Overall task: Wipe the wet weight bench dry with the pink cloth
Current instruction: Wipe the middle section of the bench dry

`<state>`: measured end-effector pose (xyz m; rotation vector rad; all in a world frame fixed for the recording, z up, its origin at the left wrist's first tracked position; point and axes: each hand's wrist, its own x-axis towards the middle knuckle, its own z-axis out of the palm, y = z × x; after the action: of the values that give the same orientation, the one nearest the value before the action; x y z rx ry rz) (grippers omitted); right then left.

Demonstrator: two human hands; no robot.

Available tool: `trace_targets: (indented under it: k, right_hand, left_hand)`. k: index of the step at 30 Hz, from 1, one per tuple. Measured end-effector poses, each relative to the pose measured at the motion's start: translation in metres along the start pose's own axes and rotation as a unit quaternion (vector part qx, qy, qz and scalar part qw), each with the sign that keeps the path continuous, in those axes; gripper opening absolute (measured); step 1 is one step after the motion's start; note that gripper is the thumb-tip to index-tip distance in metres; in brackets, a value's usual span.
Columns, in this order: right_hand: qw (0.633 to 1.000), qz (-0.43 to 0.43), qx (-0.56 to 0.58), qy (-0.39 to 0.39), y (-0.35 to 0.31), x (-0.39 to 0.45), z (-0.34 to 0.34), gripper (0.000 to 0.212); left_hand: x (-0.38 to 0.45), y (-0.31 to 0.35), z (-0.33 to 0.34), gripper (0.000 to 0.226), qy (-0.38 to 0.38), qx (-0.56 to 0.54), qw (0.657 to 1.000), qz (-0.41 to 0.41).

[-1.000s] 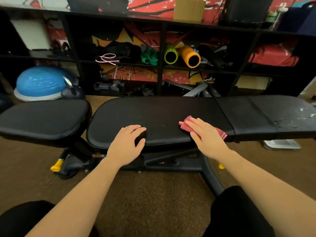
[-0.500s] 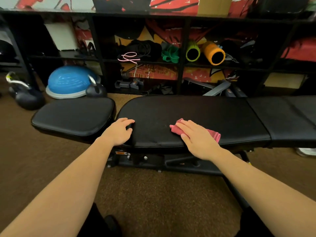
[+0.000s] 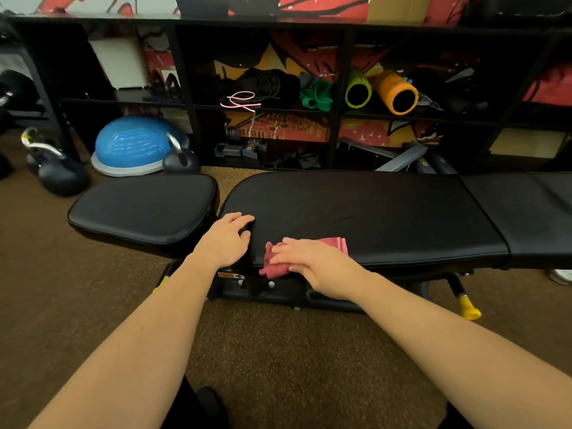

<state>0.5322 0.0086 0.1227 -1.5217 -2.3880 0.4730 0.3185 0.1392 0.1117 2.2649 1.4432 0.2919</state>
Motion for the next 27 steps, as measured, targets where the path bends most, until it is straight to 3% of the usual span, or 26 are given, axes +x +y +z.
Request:
trace_targets:
  k: [3, 6, 8, 9, 13, 15, 22, 27]
  right_hand:
    - [0.996, 0.016, 0.084, -0.004, 0.003, -0.014, -0.012, 0.04]
    - [0.975, 0.069, 0.151, 0.15, 0.011, -0.019, -0.027, 0.038]
    - [0.958, 0.086, 0.12, 0.248, 0.016, -0.016, -0.032, 0.039]
    - [0.958, 0.088, 0.086, 0.259, 0.015, -0.013, -0.033, 0.038]
    - [0.984, 0.134, -0.087, 0.08, 0.016, 0.011, -0.006, 0.049]
    - [0.983, 0.139, -0.116, 0.034, 0.014, 0.027, 0.004, 0.053]
    - [0.993, 0.052, -0.103, 0.007, -0.012, 0.073, 0.018, 0.05]
    - [0.999, -0.027, -0.036, -0.019, -0.014, 0.058, 0.013, 0.044]
  left_hand:
    - [0.0, -0.002, -0.001, 0.046, -0.001, -0.003, 1.0, 0.003]
    - [0.0, -0.007, -0.002, 0.046, 0.004, -0.021, 1.0, 0.017]
    - [-0.002, -0.011, -0.004, 0.046, 0.023, -0.079, 0.996, 0.024]
    - [-0.003, -0.013, -0.006, 0.046, 0.042, -0.119, 0.992, 0.016]
    - [-0.005, -0.023, -0.009, 0.044, 0.118, -0.256, 0.957, -0.063]
    - [-0.004, -0.027, -0.008, 0.042, 0.131, -0.33, 0.929, -0.102]
    - [-0.003, -0.036, -0.011, 0.039, 0.109, -0.357, 0.919, -0.128]
    - [-0.002, -0.032, -0.016, 0.038, 0.091, -0.313, 0.939, -0.112]
